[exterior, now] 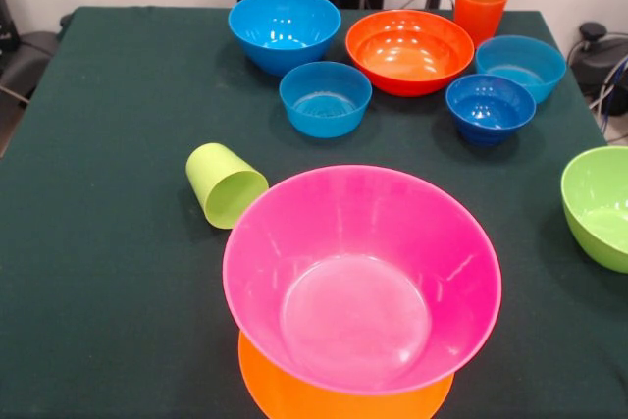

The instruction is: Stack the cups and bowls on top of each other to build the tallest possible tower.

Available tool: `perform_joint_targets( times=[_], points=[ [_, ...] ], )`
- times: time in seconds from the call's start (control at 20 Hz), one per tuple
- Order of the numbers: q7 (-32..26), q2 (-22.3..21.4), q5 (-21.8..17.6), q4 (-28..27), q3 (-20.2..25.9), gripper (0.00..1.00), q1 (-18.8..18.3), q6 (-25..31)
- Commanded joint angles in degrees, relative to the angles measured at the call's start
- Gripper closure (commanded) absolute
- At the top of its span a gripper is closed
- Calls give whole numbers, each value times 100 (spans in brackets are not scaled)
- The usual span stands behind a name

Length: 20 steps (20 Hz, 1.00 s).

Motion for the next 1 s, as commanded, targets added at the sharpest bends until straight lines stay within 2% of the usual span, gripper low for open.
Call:
perform_joint_targets(
  times=[0.05,0.35,0.8,0.9,1.0],
  points=[
    [957,225,-128,-736,156,0,-176,-353],
    [995,154,23,-757,186,0,-51,-305],
    [1024,-196,-16,-704,291,0,-167,-144],
    [1031,-217,-62,-709,306,0,-192,-168],
    [1034,-204,-322,-735,364,0,-322,-303]
  ],
)
